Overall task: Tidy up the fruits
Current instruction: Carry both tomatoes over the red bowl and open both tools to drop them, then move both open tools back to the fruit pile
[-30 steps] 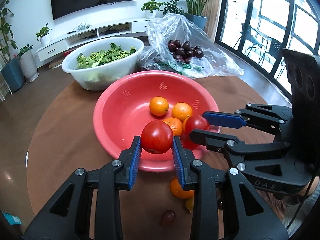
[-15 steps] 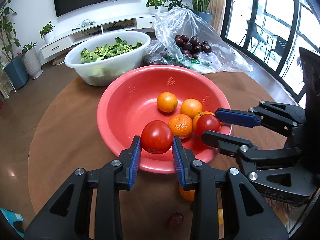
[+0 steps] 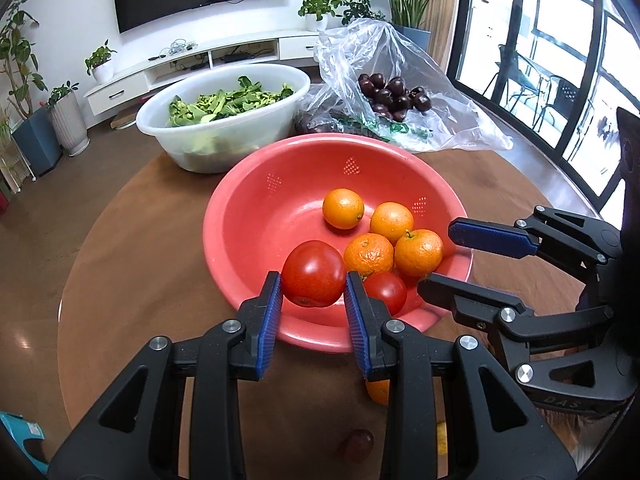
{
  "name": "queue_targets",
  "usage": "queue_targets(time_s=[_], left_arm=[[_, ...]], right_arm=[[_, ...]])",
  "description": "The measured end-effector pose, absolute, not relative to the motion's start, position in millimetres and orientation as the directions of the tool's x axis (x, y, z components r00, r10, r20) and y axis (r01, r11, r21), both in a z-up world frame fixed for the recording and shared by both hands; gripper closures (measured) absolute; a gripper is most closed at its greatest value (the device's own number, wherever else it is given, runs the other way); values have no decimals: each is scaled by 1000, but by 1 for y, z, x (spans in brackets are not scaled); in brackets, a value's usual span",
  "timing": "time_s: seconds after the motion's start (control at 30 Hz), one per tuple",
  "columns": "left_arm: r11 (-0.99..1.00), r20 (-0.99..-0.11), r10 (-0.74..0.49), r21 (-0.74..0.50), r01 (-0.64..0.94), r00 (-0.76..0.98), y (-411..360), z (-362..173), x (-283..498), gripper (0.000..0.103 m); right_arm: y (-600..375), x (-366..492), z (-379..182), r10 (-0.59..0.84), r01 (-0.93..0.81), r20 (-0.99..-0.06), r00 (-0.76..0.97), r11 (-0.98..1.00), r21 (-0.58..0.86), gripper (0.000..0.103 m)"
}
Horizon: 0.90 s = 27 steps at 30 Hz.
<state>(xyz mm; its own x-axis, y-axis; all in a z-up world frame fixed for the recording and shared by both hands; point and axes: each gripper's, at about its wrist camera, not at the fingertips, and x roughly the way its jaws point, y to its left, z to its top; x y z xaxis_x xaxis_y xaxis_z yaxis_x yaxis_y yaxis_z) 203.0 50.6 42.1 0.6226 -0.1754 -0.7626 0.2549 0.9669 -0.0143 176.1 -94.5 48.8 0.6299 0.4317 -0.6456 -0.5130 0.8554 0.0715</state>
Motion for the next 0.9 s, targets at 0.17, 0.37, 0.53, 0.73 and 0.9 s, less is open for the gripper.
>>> queue_targets(time_s=[0.17, 0.37, 0.53, 0.73, 0.9], left_arm=[[965, -768, -168, 1, 263, 619, 47, 40, 202, 73], [961, -770, -212, -51, 273, 602, 50, 38, 205, 69], [956, -751, -228, -52, 289, 619, 47, 40, 201, 45], [962, -741, -192, -14, 271, 644, 49, 40, 196, 45], [968, -737, -190, -29, 250, 649, 59, 42, 188, 45]], right_arm=[[-95, 172, 50, 441, -520, -641, 628, 851, 76, 56], [-94, 169, 49, 445, -524, -642, 624, 848, 78, 56], [-95, 165, 48, 446, -525, -644, 621, 847, 82, 56], [-100, 160, 50, 449, -520, -641, 623, 849, 89, 56], [-108, 152, 54, 447, -517, -640, 626, 851, 89, 55]])
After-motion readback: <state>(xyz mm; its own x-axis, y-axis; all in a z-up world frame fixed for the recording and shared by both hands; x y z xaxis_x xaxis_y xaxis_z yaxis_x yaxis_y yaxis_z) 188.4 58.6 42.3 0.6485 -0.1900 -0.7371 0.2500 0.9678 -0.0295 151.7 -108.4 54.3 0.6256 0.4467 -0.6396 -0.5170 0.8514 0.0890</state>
